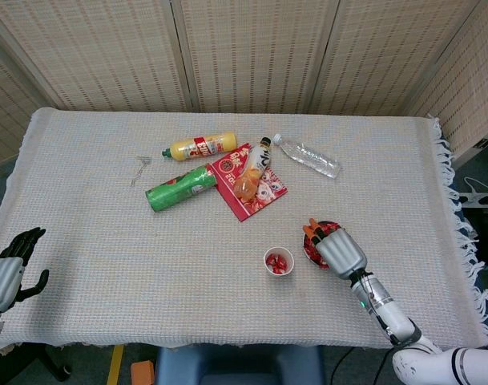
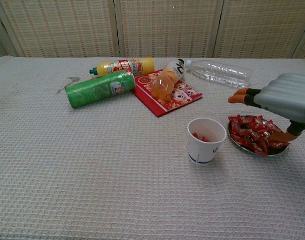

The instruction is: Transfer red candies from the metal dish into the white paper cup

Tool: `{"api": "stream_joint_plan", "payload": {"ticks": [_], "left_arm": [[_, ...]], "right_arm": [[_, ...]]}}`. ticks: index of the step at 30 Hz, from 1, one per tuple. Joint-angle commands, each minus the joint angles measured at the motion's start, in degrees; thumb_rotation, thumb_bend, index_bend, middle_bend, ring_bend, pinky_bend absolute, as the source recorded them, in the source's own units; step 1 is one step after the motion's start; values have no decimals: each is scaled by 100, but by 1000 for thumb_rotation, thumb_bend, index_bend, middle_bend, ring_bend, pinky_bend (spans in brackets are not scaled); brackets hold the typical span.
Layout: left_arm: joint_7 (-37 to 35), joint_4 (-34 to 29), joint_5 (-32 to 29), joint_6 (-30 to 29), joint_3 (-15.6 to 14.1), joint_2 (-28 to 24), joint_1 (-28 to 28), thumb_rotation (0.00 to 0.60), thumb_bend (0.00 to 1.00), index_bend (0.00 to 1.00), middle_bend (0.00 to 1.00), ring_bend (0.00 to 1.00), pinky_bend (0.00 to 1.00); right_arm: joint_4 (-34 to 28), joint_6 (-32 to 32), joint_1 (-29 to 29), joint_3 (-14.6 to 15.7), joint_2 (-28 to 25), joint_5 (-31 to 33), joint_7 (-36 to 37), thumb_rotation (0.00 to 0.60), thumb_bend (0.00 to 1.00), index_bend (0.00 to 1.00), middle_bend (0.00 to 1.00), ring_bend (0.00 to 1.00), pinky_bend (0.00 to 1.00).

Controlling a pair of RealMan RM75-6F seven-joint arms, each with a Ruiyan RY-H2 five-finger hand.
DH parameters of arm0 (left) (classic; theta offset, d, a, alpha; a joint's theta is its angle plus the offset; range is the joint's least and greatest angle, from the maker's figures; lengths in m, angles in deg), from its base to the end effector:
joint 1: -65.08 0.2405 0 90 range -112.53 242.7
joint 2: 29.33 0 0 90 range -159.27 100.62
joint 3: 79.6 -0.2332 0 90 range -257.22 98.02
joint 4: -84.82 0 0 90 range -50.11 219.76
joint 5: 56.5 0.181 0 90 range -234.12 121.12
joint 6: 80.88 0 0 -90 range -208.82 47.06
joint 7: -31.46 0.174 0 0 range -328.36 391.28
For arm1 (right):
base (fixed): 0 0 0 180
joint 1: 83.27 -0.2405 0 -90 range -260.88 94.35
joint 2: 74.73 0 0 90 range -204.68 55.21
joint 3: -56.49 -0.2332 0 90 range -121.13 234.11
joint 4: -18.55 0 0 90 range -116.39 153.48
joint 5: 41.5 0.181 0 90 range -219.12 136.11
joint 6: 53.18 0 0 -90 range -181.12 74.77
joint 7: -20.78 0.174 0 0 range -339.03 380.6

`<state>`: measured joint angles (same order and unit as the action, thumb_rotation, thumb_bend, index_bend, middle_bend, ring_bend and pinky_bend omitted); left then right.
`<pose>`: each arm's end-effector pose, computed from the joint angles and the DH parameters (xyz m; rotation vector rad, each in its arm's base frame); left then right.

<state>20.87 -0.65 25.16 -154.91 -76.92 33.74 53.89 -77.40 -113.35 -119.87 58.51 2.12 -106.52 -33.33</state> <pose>-0.3038 0.2394 0.1707 -1.4269 -1.0480 -0.8611 -0.1851 -0.2958 0.0316 2.0534 -0.3678 0.3718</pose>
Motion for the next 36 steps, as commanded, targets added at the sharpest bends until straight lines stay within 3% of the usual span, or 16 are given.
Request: {"api": "stream_joint_plan", "payload": {"ticks": [1,18,27,36], "left_arm": [[4,-1,0,-5,-3,2,4,600,471,2,15,0,203],[-99,24,6,-29,7,-19,11,600,470,0,15,0,203],[-163,48,17,-20,4,-28,7,600,470,0,14,0,203],[-256,79,22,4,5,-39,-3,600,471,0,14,0,203]], "right_arm": [[242,140,-38,109,165,219,-302,600,180,0,51,448,984],[458,248,-324,188,595,926,-1208,600,178,4,51,452,983],[560,106,-392,277,755,1030,-1461,600,178,108,111,474,985],[704,-126,-396,387,898,957,-1730,600,178,245,252,517,993]]}}
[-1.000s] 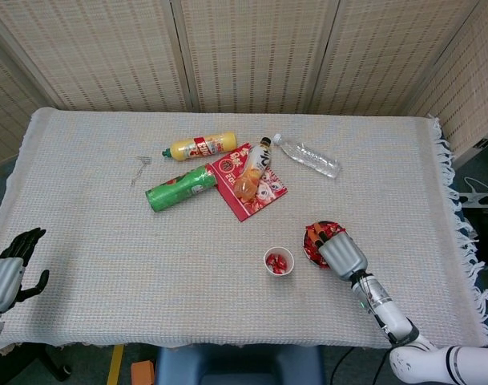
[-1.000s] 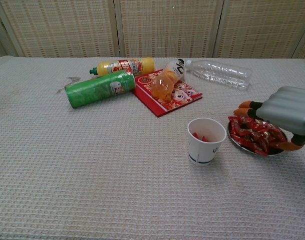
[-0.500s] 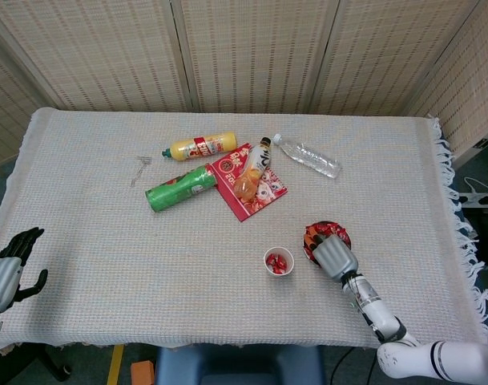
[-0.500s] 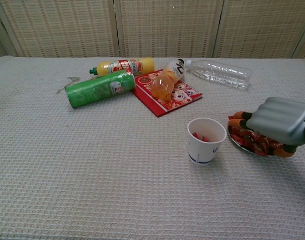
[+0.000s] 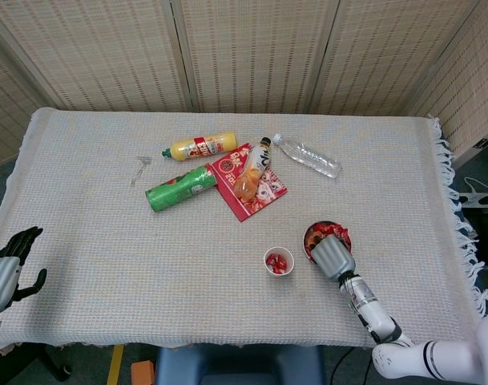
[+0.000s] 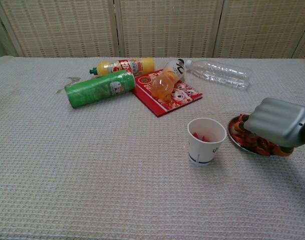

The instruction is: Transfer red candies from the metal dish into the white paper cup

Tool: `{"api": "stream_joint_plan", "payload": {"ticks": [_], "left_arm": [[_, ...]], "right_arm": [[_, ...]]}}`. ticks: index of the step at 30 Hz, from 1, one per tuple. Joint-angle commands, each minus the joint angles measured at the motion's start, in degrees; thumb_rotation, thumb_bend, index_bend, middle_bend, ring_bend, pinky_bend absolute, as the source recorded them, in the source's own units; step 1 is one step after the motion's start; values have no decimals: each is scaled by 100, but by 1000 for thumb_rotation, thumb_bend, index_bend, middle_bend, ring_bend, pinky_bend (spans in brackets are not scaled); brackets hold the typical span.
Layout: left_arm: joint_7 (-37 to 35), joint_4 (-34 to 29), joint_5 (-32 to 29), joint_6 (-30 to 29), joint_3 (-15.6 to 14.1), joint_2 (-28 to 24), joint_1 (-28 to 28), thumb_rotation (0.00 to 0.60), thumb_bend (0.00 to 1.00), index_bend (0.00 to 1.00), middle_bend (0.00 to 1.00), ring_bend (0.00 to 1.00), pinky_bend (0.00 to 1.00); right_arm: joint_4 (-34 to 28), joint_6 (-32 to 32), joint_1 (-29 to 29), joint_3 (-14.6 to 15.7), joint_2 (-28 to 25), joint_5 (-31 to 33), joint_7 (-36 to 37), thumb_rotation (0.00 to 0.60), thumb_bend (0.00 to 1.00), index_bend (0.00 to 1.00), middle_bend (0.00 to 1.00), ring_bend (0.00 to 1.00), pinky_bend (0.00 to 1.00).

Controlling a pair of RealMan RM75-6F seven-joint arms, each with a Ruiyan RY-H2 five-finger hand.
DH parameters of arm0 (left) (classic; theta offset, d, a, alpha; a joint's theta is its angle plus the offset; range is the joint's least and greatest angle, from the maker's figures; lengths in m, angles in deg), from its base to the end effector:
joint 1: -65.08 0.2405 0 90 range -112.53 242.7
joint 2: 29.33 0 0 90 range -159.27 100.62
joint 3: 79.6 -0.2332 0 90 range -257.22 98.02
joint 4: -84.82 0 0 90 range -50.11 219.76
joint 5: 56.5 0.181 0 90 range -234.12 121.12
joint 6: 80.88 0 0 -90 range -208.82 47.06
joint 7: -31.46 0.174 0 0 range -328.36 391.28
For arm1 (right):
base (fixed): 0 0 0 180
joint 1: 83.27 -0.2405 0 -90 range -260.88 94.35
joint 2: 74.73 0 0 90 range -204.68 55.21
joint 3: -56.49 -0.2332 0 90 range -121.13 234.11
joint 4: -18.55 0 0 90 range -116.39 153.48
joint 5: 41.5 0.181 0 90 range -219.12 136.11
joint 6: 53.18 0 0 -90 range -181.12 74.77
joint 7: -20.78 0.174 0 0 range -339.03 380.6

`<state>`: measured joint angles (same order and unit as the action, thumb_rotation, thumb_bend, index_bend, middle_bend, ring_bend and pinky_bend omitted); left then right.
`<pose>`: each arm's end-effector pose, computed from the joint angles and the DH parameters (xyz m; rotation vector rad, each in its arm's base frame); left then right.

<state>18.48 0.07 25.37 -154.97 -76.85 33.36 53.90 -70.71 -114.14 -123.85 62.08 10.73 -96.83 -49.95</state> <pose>-0.3057 0.2401 0.1748 -1.4140 -1.0621 -0.8803 -0.1970 -0.2987 -0.0083 2.0961 -0.1677 0.1255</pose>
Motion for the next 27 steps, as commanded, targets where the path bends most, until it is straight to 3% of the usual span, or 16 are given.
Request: {"api": "stream_joint_plan", "payload": {"ticks": [1,10,18,27], "left_arm": [[-31,10,2,16,-2,-5,-6,600,471,0,14,0,203],[-94,24,28,3,-10,-23,-3,600,472,0,15,0,203],[-160,32,56,-28,-15,-43,9,600,471,0,14,0,204],[-223,34,59,10,-23,-59,-3,600,471,0,25,0,211]], "right_arm": [[46,-59,-1,39,58,-3,-106,600,178,249,258,520,994],[216,-38,-78,107,233,28,-397,600,178,268,290,526,997],[395,-58,-130,170,371,-20,-618,600,222,494,454,555,1000],[614,-75,-167,296,496,-102,-961,600,271,617,536,574,1000]]}}
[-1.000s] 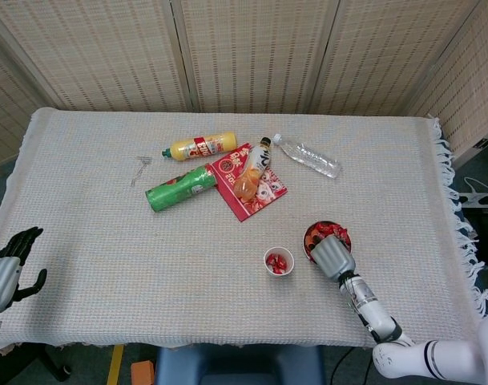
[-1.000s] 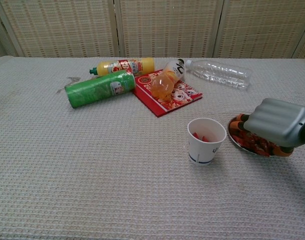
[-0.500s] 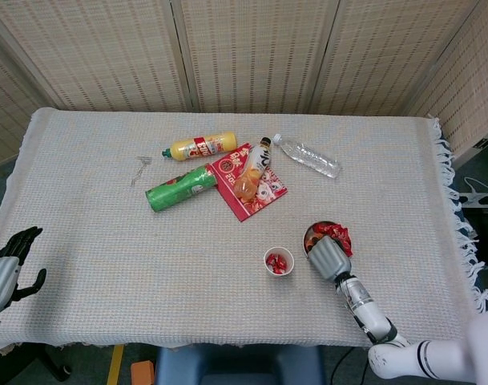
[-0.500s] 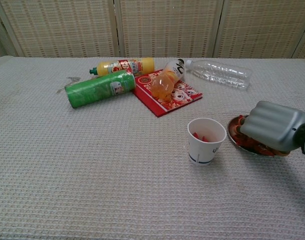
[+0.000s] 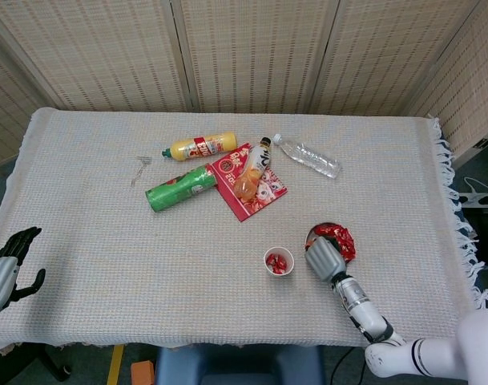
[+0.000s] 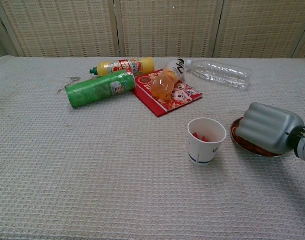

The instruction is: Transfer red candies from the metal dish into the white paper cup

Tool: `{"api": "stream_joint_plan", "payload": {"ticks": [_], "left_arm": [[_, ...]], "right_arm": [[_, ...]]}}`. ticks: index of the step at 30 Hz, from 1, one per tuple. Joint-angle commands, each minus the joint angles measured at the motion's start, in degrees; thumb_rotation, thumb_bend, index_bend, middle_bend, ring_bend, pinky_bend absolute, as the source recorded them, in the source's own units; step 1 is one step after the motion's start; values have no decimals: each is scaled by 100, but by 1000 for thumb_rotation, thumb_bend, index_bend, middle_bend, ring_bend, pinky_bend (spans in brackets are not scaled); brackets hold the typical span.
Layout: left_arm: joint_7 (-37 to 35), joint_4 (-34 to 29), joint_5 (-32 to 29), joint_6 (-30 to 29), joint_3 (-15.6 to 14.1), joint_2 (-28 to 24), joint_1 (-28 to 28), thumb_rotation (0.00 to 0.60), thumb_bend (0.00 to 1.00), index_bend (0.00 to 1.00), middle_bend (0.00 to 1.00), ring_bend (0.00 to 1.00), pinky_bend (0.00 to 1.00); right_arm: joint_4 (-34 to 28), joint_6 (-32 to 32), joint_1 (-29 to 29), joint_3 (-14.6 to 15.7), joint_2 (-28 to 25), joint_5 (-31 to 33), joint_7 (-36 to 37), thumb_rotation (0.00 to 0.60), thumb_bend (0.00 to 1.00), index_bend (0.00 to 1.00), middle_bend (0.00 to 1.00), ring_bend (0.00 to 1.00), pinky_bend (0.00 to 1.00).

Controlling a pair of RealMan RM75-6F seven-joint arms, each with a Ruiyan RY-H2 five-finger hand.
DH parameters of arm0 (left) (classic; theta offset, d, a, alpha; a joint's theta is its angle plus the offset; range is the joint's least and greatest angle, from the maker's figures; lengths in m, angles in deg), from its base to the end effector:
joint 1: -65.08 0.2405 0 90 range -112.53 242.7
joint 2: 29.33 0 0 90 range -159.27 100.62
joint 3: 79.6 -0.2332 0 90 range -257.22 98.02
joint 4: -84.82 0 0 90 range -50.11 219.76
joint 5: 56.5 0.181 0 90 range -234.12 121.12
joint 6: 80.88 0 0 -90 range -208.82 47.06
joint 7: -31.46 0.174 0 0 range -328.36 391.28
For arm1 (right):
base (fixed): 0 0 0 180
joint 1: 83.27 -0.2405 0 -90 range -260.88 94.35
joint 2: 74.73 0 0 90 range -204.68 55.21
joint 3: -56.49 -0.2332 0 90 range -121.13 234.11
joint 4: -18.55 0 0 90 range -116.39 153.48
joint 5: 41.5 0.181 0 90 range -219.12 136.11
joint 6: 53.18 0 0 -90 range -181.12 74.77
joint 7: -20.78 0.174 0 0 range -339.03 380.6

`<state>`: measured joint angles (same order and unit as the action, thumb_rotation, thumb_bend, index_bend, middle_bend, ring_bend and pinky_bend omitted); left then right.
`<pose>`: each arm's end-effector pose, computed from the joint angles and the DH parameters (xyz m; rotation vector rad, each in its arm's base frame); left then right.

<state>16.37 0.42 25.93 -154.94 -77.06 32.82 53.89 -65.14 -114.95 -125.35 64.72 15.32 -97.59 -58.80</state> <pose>-0.3065 0.2397 0.1774 -1.4124 -1.0777 -0.8951 -0.1973 -0.2991 -0.0277 2.1129 0.0730 0.0205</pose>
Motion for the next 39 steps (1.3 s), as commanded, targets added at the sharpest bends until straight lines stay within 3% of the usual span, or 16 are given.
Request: {"api": "stream_joint_plan", "payload": {"ticks": [1,6,21,39], "left_arm": [[-15,1,3,8,-3,-7,-3,600,471,0,26,0,212],[-28,1,-2,3,-2,-11,1,600,478,0,31,0,215],[-9,-15,-46,19,8,-16,4,600,495,11,40,0,227],[53,-21,-64,24,14,4,1,600,495,10,41,0,228]], "right_arm": [[83,5,-24,42,52,-46,-106,600,288,632,545,577,1000],[222,3,-39,57,129,-211,-108,600,336,716,605,600,1000],[634,0,43,94,225,-723,181,600,343,942,806,695,1000],[255,-381,285,-309,-269,-1195,1022,600,345,963,823,702,1000]]}}
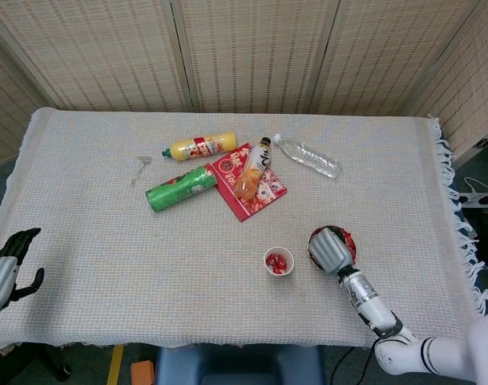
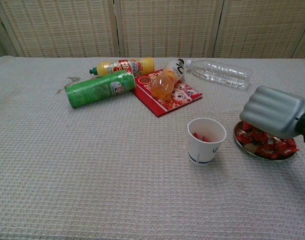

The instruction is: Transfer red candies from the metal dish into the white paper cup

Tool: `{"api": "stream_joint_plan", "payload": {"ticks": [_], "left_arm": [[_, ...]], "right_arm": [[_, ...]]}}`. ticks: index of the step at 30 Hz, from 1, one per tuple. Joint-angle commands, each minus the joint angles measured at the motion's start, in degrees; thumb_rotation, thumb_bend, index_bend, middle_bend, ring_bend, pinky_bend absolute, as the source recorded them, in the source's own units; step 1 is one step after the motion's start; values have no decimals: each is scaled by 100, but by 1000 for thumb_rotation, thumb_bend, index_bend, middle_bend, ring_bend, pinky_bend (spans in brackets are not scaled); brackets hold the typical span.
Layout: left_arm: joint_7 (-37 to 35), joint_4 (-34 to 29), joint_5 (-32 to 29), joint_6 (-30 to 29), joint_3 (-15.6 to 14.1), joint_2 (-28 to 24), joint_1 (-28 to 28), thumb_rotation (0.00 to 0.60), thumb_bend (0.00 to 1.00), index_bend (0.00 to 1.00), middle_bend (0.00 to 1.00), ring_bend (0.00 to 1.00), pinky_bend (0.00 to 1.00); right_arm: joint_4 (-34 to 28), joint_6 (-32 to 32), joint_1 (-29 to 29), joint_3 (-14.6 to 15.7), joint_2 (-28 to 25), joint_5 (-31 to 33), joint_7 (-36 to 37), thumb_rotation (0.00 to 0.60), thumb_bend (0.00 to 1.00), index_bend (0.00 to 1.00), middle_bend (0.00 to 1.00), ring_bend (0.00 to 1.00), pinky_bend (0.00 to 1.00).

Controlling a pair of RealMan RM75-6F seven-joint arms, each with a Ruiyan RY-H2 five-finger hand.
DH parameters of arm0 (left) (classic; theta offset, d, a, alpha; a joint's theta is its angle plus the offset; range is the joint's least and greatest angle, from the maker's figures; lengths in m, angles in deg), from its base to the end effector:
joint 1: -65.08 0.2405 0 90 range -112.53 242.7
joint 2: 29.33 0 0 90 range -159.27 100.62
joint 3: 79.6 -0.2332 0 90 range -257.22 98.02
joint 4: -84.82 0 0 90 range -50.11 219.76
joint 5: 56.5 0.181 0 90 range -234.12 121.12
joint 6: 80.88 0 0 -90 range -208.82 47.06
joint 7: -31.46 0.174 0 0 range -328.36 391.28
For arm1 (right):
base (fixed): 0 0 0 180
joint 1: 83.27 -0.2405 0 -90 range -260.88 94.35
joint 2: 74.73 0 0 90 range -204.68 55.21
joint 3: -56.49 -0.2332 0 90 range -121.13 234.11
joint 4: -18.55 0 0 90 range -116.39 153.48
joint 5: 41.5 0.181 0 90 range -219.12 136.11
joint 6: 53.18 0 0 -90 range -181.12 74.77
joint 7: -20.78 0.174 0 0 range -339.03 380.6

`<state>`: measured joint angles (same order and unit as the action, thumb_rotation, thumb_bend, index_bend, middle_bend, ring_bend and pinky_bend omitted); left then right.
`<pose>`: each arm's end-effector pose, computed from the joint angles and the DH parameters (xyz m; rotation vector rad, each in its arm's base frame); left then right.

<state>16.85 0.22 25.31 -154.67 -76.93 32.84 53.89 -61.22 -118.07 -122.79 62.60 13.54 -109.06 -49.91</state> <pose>-0.3075 0.2400 0.1774 -1.4051 -1.0801 -0.8873 -0.1904 -0.3116 -0.0034 2.0167 0.1180 0.1733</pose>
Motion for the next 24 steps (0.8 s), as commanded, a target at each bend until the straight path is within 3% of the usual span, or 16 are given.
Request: {"api": "stream_joint_plan", "payload": {"ticks": [1,13,24], "left_arm": [[6,-4,-1,-5,1,2,1,600,495,10,41,0,228],[48,2,-10,4,7,22,-7,600,490,10,41,0,228],[-27,18,7,-4,2,-1,0,600,489,11,40,0,228]], "right_arm": [[-203,-100,32,-140,-126,-74,183,600,345,963,823,701,1000],[-1440,-349,-104,-775,-462,-394,681,600,345,963,823,702,1000],[-1588,-43,-312,-823,-138,-231,180,600,343,959,823,702,1000]]}}
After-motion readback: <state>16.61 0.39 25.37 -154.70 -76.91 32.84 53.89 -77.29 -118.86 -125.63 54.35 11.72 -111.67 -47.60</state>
